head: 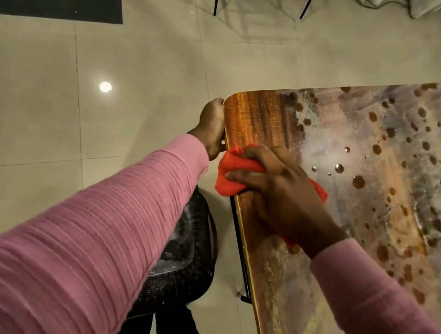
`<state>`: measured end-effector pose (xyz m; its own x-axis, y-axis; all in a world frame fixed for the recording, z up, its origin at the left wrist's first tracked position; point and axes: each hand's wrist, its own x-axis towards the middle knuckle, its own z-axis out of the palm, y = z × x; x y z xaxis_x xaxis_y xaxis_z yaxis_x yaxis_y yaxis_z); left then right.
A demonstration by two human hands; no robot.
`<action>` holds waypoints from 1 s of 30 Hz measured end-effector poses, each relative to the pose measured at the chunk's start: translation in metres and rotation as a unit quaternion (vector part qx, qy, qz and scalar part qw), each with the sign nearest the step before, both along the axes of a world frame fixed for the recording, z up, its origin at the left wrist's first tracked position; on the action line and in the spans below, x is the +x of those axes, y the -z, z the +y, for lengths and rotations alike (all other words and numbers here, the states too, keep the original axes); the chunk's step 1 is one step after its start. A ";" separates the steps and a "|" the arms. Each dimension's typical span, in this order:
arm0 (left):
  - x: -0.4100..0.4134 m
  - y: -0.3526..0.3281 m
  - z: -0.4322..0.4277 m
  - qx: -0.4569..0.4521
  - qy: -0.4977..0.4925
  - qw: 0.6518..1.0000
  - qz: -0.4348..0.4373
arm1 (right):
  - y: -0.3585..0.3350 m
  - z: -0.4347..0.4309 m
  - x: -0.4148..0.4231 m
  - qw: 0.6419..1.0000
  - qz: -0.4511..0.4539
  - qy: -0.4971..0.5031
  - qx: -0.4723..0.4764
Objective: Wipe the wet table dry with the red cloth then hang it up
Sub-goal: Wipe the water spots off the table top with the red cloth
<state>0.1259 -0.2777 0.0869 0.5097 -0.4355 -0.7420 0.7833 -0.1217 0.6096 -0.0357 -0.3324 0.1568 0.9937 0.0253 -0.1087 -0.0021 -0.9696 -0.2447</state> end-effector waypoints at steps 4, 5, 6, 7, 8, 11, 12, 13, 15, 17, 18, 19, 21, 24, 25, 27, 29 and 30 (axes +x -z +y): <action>0.000 -0.001 0.007 -0.011 0.006 1.000 -0.015 | -0.004 -0.001 0.030 0.999 -0.002 0.043 -0.007; 0.001 -0.004 0.008 -0.002 0.010 1.000 -0.027 | -0.004 0.000 0.035 0.999 -0.002 0.044 -0.008; 0.003 -0.005 0.009 0.012 0.014 0.999 -0.050 | -0.004 0.000 0.037 0.999 0.000 0.042 -0.012; 0.005 -0.005 0.009 0.036 0.022 0.996 -0.082 | -0.003 0.000 0.034 0.999 0.001 0.039 -0.015; 0.005 -0.005 0.010 0.073 0.037 0.989 -0.123 | -0.003 0.001 0.028 0.999 -0.001 0.037 -0.017; -0.006 -0.012 0.011 0.174 0.048 0.944 -0.277 | -0.001 0.012 -0.002 0.998 -0.018 0.056 -0.014; -0.011 -0.015 0.010 0.183 0.038 0.927 -0.324 | 0.000 0.018 -0.010 0.998 -0.024 0.065 -0.014; -0.017 -0.017 0.008 0.187 0.028 0.911 -0.366 | 0.001 0.022 -0.016 0.996 -0.030 0.077 -0.015; -0.025 -0.020 0.001 0.194 0.028 0.883 -0.427 | 0.003 0.022 -0.023 0.989 -0.050 0.138 -0.018; -0.029 -0.021 -0.005 0.213 0.039 0.863 -0.457 | 0.003 0.012 -0.026 0.962 -0.079 0.263 -0.010; -0.030 -0.020 -0.007 0.226 0.041 0.854 -0.466 | 0.003 0.008 -0.027 0.942 -0.088 0.323 -0.002; -0.031 -0.019 -0.007 0.241 0.041 0.844 -0.477 | 0.004 0.006 -0.027 0.929 -0.089 0.360 0.004; -0.032 -0.015 -0.008 0.273 0.039 0.822 -0.499 | 0.007 0.011 -0.025 0.926 -0.079 0.370 0.010; -0.032 -0.011 -0.010 0.312 0.049 0.797 -0.516 | 0.009 0.028 -0.029 0.941 -0.083 0.327 0.031; -0.032 -0.011 -0.011 0.319 0.054 0.789 -0.522 | 0.010 0.033 -0.032 0.947 -0.085 0.307 0.034; -0.031 -0.010 -0.011 0.328 0.063 0.779 -0.531 | 0.010 0.039 -0.038 0.963 -0.076 0.255 0.027; -0.031 -0.009 -0.010 0.331 0.073 0.772 -0.538 | 0.010 0.037 -0.045 0.977 -0.066 0.203 0.019; -0.031 -0.009 -0.010 0.334 0.079 0.767 -0.541 | 0.009 0.033 -0.048 0.979 -0.065 0.194 0.016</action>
<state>0.0948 -0.2882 0.0955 0.9652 -0.2616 -0.0051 -0.1950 -0.7323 0.6525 -0.0841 -0.2999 0.1479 0.9347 -0.3553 0.0133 -0.3356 -0.8939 -0.2972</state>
